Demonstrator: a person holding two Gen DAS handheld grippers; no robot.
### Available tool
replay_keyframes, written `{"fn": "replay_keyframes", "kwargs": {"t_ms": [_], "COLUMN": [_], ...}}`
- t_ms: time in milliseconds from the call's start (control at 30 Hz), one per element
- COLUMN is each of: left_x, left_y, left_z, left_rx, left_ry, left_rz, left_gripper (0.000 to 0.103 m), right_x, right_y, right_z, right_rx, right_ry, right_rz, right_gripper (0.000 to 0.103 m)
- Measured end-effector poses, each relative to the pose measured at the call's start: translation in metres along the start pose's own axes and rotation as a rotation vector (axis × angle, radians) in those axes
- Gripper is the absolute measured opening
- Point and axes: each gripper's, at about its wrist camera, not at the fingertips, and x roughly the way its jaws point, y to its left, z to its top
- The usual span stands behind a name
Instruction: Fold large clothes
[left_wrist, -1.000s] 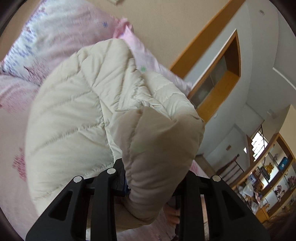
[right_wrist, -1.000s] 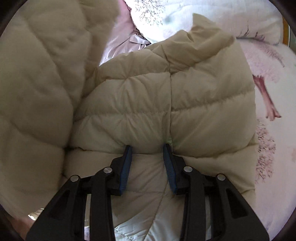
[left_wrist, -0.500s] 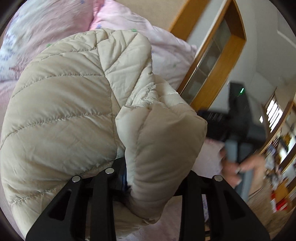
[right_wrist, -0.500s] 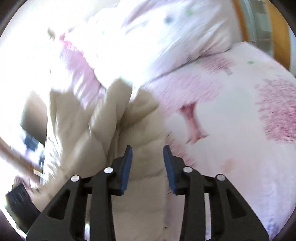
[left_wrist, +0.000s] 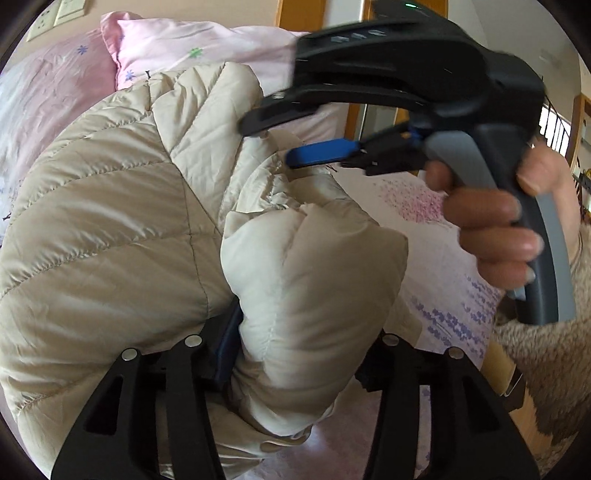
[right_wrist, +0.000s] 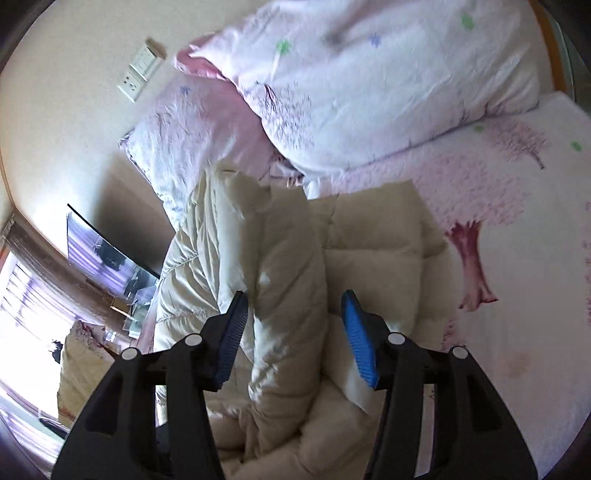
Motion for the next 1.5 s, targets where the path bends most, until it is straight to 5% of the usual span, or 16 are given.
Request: {"fn": "replay_keyframes", "kwargs": {"t_ms": [200,233,267,367,767,1133,1500], "left_x": [0.006,0.007,0.008,0.011,-0.002,0.022,0.024], "left_y": [-0.002,-0.004,-0.005,-0.008,-0.039,-0.06,-0.058], "left_z": [0.005,0.005,0.006,0.006,0.005,0.004,0.016], "left_rx": [0.019,0.025,0.033,0.053,0.157,0.217,0.132], "left_ry": [0.014,0.015,0.014,0.014,-0.082,-0.028,0.0], "left_rz": [0.001,0.004,0.009,0.016,-0.064,-0.063,-0.146], "left_gripper": [0.056,0.056,0.057,0.057,0.064,0.064,0.064], "right_x": [0.015,0.017,0.017,0.019,0.014,0.031,0.056], "right_y": [-0.009,-0.008,-0.01,-0.013,-0.046,-0.077,-0.103], "right_z": [0.028,0.032,0.032,0.032,0.039,0.04,0.041], "right_rx": [0.043,0.037,0.03,0.017,0.052,0.079,0.107], "right_ry": [0.016,0.011,0.011,-0.001,-0.006,0.079,0.153], "right_rz": [0.036,0.037,0.033,-0.023,-0.102,-0.166,-0.203], "right_gripper": [0.049,0.026,0.016,0.008,0.007,0.007,0.008]}}
